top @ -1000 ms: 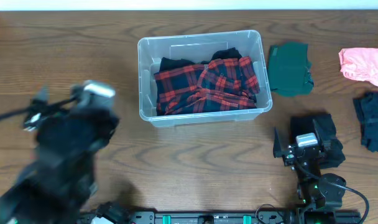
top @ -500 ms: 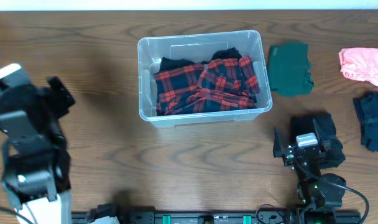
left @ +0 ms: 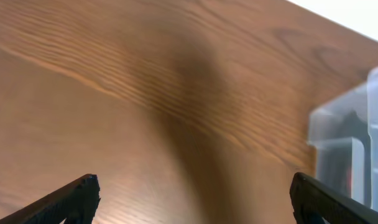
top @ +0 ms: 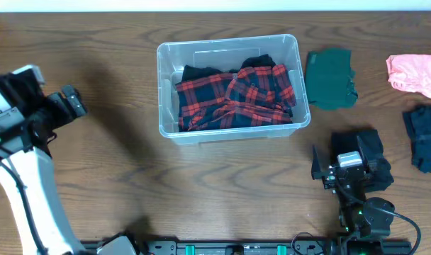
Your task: Pack container
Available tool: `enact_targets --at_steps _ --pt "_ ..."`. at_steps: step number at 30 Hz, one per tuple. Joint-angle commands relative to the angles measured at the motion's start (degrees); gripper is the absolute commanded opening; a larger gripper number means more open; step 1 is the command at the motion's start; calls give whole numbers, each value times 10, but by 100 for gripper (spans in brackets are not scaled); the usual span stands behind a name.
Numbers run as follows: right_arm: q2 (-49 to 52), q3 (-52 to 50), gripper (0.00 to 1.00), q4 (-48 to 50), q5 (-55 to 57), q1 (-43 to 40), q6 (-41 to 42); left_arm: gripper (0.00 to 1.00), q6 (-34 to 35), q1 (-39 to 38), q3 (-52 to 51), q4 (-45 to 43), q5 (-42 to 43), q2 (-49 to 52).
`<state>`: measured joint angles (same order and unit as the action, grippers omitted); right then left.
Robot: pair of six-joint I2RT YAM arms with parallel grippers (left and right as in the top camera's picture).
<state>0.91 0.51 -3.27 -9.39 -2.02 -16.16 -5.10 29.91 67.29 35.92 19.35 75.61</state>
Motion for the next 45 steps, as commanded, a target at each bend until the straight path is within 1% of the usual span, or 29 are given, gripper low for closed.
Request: enact_targets --at_steps 1,31,35,37,40,43,45 --pt "-2 -2 99 -2 0 -8 -8 98 -31 3 3 -3 38 16" --pt "-2 -2 99 -2 -1 -8 -8 98 -30 3 3 -2 38 22" --pt "-2 -2 99 20 -2 -8 -12 98 -30 3 3 -2 38 22" --pt "-2 -2 99 23 -21 -8 -12 98 -30 3 3 -2 38 22" --pt "-2 -2 99 70 -54 -8 25 98 -30 3 3 -2 38 22" --pt "4 6 99 135 -48 -9 100 98 -30 3 3 -2 38 22" --pt "25 25 99 166 -37 -12 159 98 -30 3 3 -2 38 22"
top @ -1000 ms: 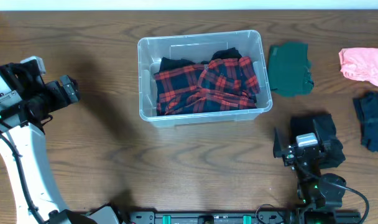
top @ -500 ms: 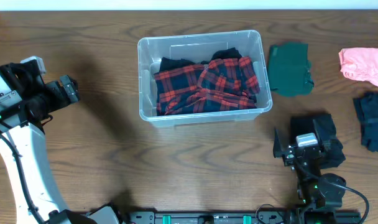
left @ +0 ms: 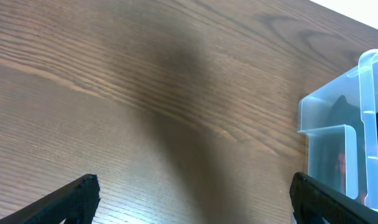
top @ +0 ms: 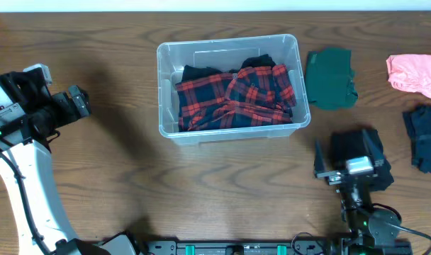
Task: Pack container
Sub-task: 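Reach the right gripper to the dark green cloth and grasp it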
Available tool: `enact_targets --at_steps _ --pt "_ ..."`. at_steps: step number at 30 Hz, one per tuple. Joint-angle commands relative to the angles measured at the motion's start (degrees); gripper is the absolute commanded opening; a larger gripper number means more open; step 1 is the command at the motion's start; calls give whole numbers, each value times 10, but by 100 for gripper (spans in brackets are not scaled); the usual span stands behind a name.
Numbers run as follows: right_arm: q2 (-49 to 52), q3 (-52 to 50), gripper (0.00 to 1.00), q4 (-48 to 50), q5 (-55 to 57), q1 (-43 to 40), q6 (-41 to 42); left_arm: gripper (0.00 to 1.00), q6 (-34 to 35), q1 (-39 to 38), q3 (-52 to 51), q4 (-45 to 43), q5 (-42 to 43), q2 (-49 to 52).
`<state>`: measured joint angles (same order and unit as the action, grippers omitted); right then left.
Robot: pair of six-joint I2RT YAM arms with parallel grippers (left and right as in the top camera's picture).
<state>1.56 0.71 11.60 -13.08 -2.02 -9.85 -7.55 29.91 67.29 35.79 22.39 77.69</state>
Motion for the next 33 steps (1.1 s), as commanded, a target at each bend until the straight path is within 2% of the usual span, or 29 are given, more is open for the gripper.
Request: enact_targets --at_steps 1,6,14,18,20,26,33 --pt "39 43 99 19 1 -16 111 98 -6 3 3 -1 7 1" --pt "222 211 99 -35 -12 -38 120 98 -6 3 3 -1 7 1" --pt "613 640 99 -277 -138 -70 119 98 -6 3 3 -1 7 1" --pt "737 784 99 -357 -162 -70 123 98 -6 3 3 0 7 1" --pt "782 816 99 -383 -165 -70 121 98 -6 3 3 -1 7 1" --pt "884 820 99 -394 -123 -106 121 98 -6 3 3 -1 7 1" --pt "1024 820 99 -382 -227 -170 122 98 -6 3 3 -1 7 1"
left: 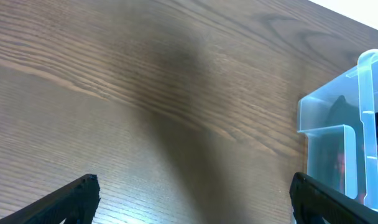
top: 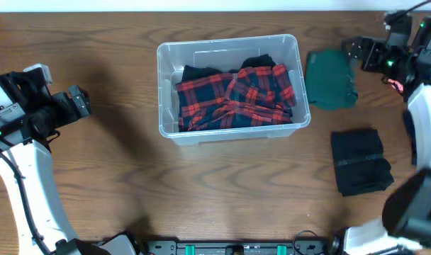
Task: Pack container
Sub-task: 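Reach the right gripper to the dark green cloth and grasp it, then carry the green cloth into the bin and release it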
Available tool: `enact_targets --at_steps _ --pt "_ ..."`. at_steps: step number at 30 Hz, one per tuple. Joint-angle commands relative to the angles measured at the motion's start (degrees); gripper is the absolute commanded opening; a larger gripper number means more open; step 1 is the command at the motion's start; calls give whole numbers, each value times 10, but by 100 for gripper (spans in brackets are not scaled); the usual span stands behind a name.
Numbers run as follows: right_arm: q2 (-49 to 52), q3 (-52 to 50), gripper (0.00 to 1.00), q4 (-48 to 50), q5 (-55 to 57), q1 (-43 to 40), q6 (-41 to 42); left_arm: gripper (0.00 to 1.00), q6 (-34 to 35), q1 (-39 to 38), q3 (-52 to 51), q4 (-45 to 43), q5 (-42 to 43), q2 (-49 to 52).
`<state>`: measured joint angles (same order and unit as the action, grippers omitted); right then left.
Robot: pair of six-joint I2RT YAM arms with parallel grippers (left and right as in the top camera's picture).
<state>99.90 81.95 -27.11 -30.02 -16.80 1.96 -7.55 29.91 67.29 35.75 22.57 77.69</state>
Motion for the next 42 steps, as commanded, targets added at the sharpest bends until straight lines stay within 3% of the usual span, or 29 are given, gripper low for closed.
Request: enact_targets --at_steps 1,14,24,26,27,31,32,42 --pt "63 8 99 10 -70 -29 3 98 -6 3 3 0 5 1" --pt "218 8 98 67 -90 -34 2 98 -6 3 3 0 5 1" --pt "264 8 97 71 -74 -32 -5 98 -6 3 3 0 5 1" --pt "265 8 90 69 -74 -30 -5 98 -6 3 3 0 5 1" --pt "265 8 79 69 -73 -29 -5 98 -6 3 3 0 5 1" --pt "265 8 13 67 -75 -27 12 98 -6 3 3 0 5 1" --pt "265 8 5 65 -75 -27 20 98 -6 3 3 0 5 1" --pt "181 25 1 45 -86 -30 44 98 -6 3 3 0 5 1"
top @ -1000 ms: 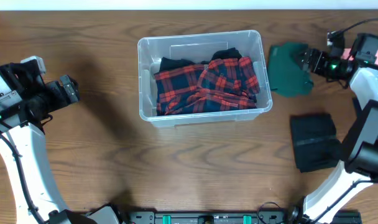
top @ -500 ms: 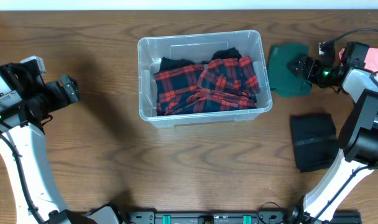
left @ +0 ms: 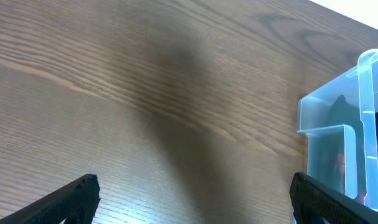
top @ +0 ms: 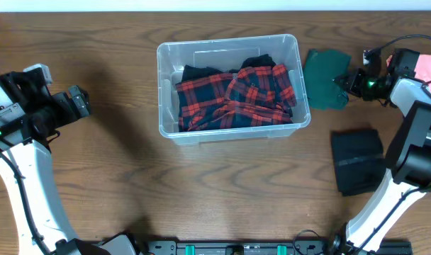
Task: Pack container
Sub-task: 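Carry the green cloth into the bin and release it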
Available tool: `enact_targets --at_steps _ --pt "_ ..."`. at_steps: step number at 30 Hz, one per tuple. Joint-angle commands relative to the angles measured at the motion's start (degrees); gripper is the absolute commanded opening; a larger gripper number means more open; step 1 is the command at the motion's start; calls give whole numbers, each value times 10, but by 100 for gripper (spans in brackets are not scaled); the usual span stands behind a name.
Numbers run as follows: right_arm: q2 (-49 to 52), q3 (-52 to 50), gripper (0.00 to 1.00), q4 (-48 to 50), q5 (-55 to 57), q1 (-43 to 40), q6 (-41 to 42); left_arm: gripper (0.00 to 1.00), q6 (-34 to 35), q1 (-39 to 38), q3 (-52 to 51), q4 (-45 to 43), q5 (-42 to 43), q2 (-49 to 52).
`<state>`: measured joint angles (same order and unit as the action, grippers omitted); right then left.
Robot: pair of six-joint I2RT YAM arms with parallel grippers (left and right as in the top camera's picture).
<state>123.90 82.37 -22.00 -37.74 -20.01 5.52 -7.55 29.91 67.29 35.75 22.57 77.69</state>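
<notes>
A clear plastic container stands in the middle of the table with a red plaid cloth in it. To its right lies a green cloth. My right gripper sits at the green cloth's right edge; its fingers are too small to read. My left gripper hangs left of the container, and the left wrist view shows this gripper open wide over bare wood, with the container's corner at the right.
A folded black cloth lies at the front right. A pink cloth shows at the back right, partly behind my right arm. The right arm's links run down the table's right side.
My right gripper has come from the back right, beyond the green cloth, down to that cloth's right edge. The left arm and the container have not moved.
At first my right gripper was over the folded black cloth at the front right, and stayed there a moment later while my left arm shifted slightly. Then the right gripper was at the back right, the black cloth lying free. Now it is at the green cloth.
</notes>
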Motion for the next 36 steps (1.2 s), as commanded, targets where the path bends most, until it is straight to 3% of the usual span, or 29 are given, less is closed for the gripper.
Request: enact_targets --at_steps 1,10,17,27,36 --pt "-79 27 1 -14 -9 2 9 98 -6 3 3 0 5 1" --pt "-273 60 1 -61 -18 23 63 98 -6 3 3 0 5 1" --pt "-362 60 1 -63 -39 128 69 98 -6 3 3 0 5 1" --pt "-299 60 1 40 -3 370 96 98 -6 3 3 0 5 1" --pt "-176 60 1 160 37 470 211 98 -6 3 3 0 5 1"
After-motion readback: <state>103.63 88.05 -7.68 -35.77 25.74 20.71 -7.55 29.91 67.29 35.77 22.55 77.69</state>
